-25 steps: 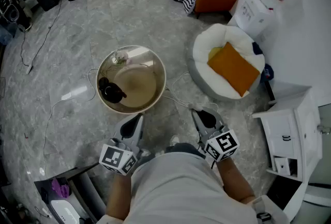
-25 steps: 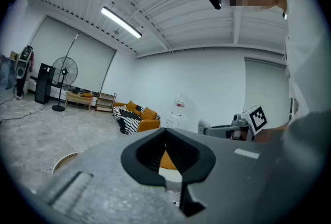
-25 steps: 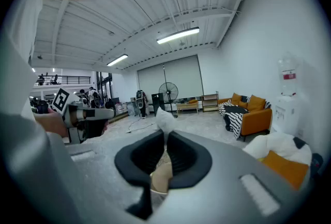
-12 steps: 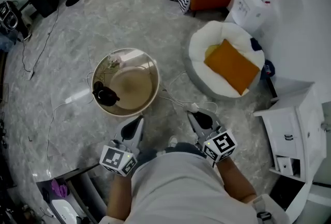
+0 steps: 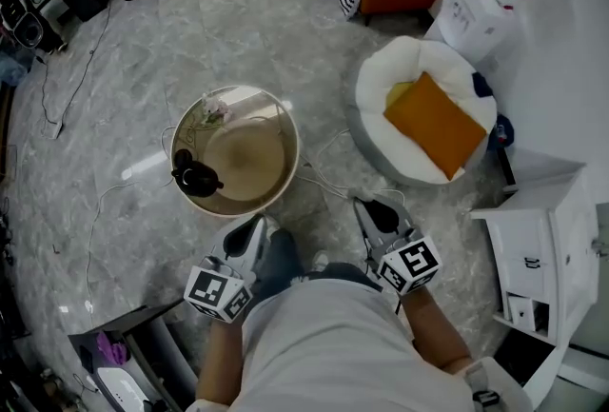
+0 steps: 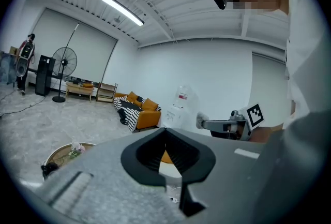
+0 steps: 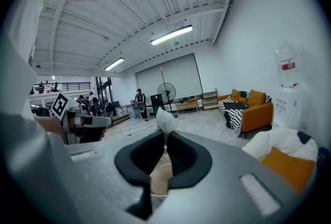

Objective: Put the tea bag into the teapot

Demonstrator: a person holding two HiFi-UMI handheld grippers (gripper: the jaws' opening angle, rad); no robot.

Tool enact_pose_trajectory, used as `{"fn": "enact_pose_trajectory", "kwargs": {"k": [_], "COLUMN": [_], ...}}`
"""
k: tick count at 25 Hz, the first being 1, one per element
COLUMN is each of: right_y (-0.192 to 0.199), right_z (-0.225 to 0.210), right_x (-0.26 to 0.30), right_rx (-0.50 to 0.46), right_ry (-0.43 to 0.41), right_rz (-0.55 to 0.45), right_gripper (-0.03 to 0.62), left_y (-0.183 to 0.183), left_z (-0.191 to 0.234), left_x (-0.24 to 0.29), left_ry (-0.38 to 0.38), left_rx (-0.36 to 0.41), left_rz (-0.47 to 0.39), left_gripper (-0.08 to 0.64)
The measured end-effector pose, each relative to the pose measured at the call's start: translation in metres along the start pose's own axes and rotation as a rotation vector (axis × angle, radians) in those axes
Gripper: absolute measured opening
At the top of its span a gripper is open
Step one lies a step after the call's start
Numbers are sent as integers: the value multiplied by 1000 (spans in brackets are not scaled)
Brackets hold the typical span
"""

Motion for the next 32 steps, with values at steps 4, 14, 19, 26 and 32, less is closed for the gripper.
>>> {"fn": "enact_pose_trajectory", "kwargs": {"k": [4,14,19,26,32], "right_y": [-18,-51,-63,-71,-76], "right_z": [0,15,34,54,60], "right_x": [45,160,207,254,298], "right_rx": [-15,-49,-69,-122,-170], "right_ry": [5,33,3,-96,-229], "right_rz": [17,47,52,106,171], "right_gripper": [17,17,17,17,17], "left_y": [-13,-28,-30,-23,-18], "left_z": [48,165,208,241,253], "left_x": [18,32,20,1,-10], "left_ry": [14,9,-22,-118,-240], "left_rx": [-8,-46,-62,-104,-145], "left_rz": [-18,-43,-53,-58,-63], "left_gripper": [8,8,8,8,8]}}
Point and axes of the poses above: the fingertips, and each gripper's own axes: x forward along the fingers, z to its left, y out of its underside, the point moved 8 cm from there along -x, backward along the fingers, and after that the axes turned 7 degrees about x, right-handed, at the moved point
